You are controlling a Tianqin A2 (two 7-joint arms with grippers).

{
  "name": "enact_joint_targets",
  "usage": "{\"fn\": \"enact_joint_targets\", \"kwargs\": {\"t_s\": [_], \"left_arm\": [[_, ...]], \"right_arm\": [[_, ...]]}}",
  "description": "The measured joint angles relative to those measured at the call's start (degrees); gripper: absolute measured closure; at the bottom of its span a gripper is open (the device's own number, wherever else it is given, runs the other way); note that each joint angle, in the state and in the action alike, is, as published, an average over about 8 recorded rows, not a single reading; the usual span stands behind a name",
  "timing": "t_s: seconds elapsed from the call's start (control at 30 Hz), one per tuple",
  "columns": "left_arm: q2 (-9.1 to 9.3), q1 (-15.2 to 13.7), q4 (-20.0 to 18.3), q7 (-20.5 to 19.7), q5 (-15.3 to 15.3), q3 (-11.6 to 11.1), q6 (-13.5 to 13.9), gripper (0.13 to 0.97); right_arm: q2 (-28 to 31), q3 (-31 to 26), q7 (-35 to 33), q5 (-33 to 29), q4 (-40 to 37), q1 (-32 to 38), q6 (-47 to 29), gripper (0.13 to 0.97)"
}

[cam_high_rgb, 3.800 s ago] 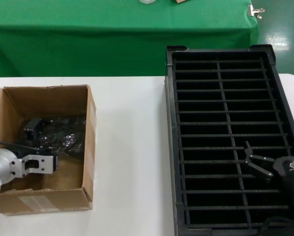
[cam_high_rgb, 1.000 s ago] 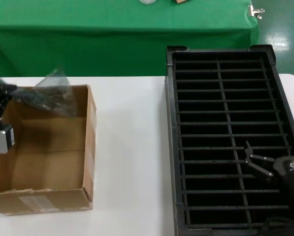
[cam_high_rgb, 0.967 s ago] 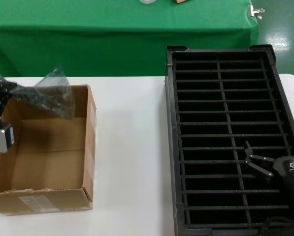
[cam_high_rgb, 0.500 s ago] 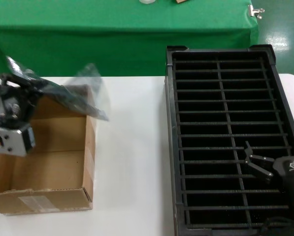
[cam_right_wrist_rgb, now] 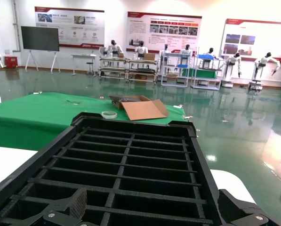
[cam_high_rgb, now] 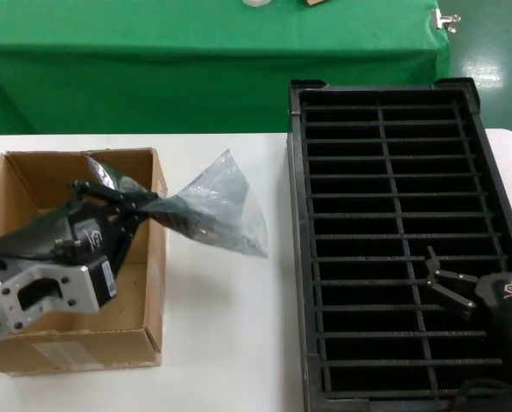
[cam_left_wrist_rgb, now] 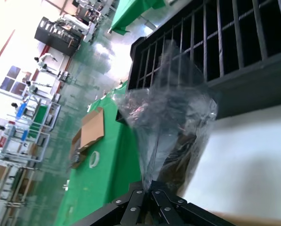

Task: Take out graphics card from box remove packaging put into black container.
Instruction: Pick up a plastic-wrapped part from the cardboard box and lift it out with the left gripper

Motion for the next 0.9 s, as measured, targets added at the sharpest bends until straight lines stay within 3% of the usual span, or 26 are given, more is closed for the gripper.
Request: {"fn": "enact_joint_targets", "kwargs": {"t_s": [0.37,0.67,0.9], "left_arm": [[2.72,2.7,-1.9,-2.7,-1.1,-0.1,-1.6,0.958],[4.46,2.8,-1.5,-4.1,-1.9,1.6,-1.5,0.958],[4.72,2.6,-1.1,-4.1,-2.3,2.0,-1.6,0.958]], "right_arm": [[0.0,0.0,0.0,0.0,0.0,0.0,0.0,0.129],[0.0,0.0,0.0,0.0,0.0,0.0,0.0,0.129],[0.0,0.0,0.0,0.0,0.0,0.0,0.0,0.129]]}}
